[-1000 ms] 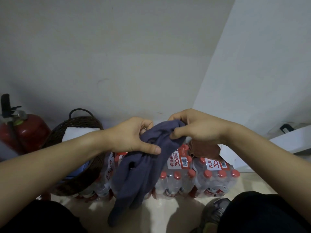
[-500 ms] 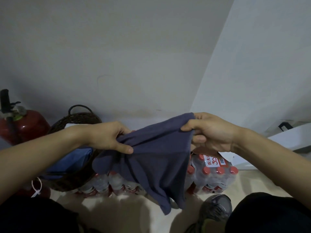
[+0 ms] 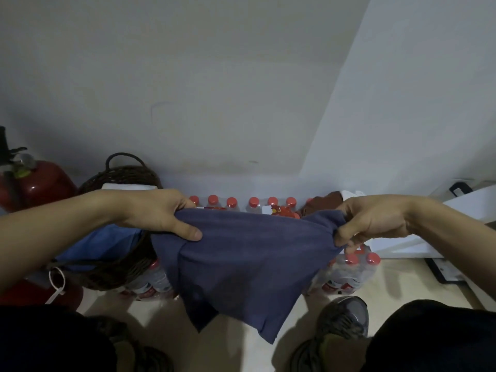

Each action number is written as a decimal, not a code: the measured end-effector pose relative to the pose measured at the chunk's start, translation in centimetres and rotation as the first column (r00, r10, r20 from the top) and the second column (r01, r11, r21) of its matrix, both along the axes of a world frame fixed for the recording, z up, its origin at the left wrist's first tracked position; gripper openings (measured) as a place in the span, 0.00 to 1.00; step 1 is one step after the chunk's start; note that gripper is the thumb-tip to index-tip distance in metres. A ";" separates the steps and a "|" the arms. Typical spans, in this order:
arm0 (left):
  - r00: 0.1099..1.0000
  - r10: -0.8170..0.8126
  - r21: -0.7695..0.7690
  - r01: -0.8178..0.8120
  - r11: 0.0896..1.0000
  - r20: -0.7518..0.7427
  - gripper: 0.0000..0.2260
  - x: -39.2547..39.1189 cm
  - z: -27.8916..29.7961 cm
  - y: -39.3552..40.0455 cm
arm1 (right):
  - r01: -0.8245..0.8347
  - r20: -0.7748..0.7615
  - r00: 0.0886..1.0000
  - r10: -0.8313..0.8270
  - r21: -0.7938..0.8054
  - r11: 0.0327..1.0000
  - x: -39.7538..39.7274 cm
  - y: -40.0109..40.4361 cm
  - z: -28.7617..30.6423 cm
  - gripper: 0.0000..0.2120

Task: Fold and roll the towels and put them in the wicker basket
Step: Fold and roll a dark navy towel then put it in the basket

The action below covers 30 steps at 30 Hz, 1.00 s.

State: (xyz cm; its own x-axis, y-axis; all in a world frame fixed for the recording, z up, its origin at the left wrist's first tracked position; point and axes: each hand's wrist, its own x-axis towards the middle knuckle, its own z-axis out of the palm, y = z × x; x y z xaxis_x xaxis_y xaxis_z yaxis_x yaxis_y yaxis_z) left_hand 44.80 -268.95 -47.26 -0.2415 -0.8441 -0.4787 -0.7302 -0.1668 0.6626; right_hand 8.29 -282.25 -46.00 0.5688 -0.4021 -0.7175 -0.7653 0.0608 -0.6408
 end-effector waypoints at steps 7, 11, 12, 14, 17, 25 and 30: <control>0.979 0.032 -0.091 -0.014 0.996 0.203 0.12 0.1 -2.4 -2.3 | 0.140 0.123 0.984 -0.128 -0.087 0.986 0.2 -1.1 -3.9 0.12; 0.970 0.168 0.028 -0.176 0.984 0.177 0.12 0.7 -4.6 -4.8 | 0.407 0.173 0.899 -0.403 0.015 0.913 1.9 -2.3 -7.6 0.13; 0.959 0.236 0.051 -0.246 0.968 0.158 0.12 1.0 -5.4 -5.3 | 0.451 0.167 0.879 -0.446 0.010 0.893 2.5 -2.9 -8.6 0.13; 0.927 0.367 0.100 -0.374 0.922 0.083 0.12 1.7 -7.3 -6.1 | 0.521 0.150 0.847 -0.510 -0.039 0.853 3.9 -4.3 -10.4 0.12; 0.840 0.542 0.122 -0.536 0.836 -0.020 0.09 2.2 -10.3 -7.0 | 0.644 0.148 0.764 -0.628 -0.115 0.756 6.4 -6.6 -13.0 0.12; 0.224 0.892 0.137 -0.945 0.298 -0.393 0.17 0.7 -18.1 -10.2 | 0.633 0.003 0.719 -0.695 -0.415 0.654 11.1 -8.6 -19.3 0.29; 0.203 0.890 -0.004 -0.975 0.221 -0.409 0.10 2.2 -18.9 -11.9 | 0.648 0.293 0.744 -0.600 -0.533 0.544 10.8 -9.9 -20.4 0.09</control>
